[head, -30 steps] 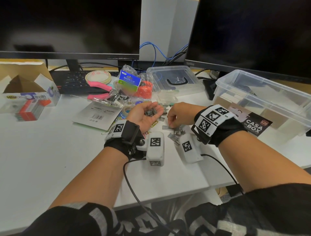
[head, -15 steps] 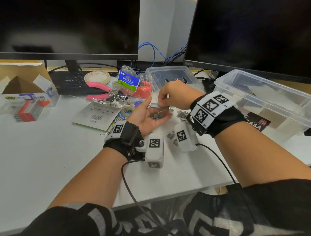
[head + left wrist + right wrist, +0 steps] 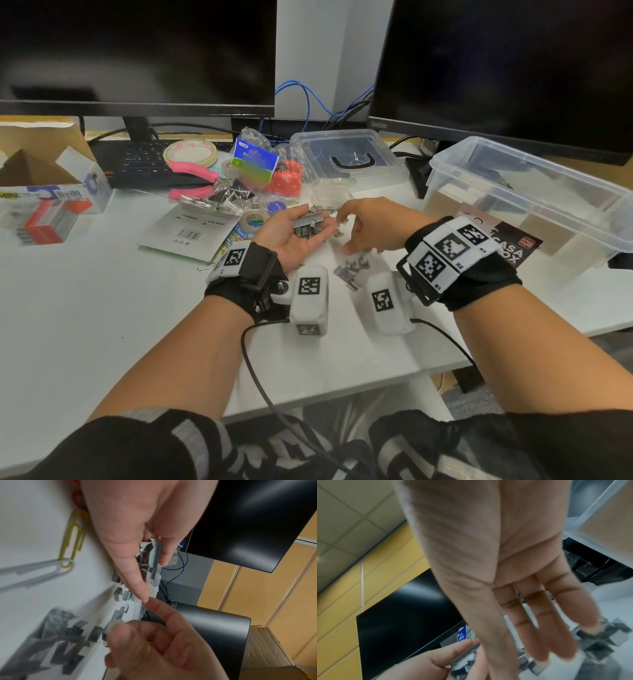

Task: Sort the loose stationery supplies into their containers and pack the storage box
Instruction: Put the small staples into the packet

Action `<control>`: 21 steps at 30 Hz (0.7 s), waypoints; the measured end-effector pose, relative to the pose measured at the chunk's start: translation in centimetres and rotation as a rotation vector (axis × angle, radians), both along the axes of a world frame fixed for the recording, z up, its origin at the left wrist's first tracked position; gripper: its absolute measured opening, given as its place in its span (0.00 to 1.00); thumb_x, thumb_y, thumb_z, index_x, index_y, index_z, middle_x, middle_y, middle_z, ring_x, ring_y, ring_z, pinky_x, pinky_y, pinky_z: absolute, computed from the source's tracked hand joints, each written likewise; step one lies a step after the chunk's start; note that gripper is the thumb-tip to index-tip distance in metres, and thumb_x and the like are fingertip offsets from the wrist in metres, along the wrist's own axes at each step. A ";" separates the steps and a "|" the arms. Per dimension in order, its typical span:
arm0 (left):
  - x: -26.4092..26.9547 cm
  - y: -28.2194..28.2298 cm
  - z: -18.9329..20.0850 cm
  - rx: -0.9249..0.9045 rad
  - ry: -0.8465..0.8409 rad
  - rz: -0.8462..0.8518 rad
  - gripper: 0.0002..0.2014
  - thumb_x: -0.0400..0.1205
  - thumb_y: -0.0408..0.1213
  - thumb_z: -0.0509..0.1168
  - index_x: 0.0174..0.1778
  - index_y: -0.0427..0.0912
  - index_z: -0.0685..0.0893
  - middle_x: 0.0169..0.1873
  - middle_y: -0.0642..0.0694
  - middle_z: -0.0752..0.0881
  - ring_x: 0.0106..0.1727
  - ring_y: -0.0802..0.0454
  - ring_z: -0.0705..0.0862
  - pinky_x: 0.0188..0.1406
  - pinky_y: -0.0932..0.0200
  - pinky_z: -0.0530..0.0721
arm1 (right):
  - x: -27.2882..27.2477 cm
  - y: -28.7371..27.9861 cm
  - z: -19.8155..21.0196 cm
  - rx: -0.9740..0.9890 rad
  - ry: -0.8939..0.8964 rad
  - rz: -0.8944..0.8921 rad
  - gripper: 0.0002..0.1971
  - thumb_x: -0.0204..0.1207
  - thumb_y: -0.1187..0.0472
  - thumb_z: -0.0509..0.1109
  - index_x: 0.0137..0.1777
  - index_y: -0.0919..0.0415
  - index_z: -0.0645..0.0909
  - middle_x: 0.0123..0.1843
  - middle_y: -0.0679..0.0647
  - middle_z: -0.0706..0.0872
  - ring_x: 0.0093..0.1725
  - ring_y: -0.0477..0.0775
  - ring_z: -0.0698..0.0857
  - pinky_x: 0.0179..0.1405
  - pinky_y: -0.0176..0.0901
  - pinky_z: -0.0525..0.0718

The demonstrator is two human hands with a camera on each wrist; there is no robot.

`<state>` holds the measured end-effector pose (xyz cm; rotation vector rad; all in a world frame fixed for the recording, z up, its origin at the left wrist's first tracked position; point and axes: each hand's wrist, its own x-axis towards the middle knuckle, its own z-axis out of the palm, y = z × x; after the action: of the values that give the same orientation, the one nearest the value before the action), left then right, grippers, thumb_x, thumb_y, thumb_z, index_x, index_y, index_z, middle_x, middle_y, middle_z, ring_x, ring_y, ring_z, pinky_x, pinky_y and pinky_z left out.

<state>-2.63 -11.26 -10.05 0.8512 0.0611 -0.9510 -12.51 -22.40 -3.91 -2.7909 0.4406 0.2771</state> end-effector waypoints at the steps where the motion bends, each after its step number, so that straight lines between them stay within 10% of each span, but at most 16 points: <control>1: -0.1 0.0 0.0 -0.006 0.004 0.008 0.14 0.87 0.35 0.55 0.48 0.26 0.77 0.42 0.33 0.82 0.45 0.41 0.83 0.59 0.43 0.79 | -0.1 0.1 0.1 -0.022 0.032 -0.008 0.28 0.71 0.58 0.77 0.69 0.55 0.72 0.48 0.52 0.84 0.33 0.46 0.82 0.32 0.37 0.83; 8: -0.2 0.0 0.2 0.004 0.008 0.035 0.12 0.87 0.33 0.56 0.47 0.26 0.78 0.43 0.33 0.82 0.45 0.41 0.82 0.59 0.43 0.79 | -0.3 2.1 0.1 -0.177 0.237 0.083 0.25 0.71 0.46 0.75 0.63 0.59 0.79 0.36 0.46 0.76 0.29 0.41 0.72 0.24 0.31 0.68; 21: -0.1 0.1 0.3 -0.011 0.002 0.041 0.10 0.87 0.33 0.55 0.51 0.27 0.76 0.43 0.35 0.81 0.44 0.42 0.83 0.59 0.42 0.78 | 0.7 1.8 -0.1 -0.194 0.151 0.128 0.10 0.72 0.65 0.73 0.53 0.64 0.86 0.41 0.51 0.83 0.30 0.44 0.77 0.29 0.26 0.74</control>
<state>-2.75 -11.20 -9.79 0.8365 0.0746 -0.9128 -11.83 -20.57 -3.99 -3.0062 0.3392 0.5024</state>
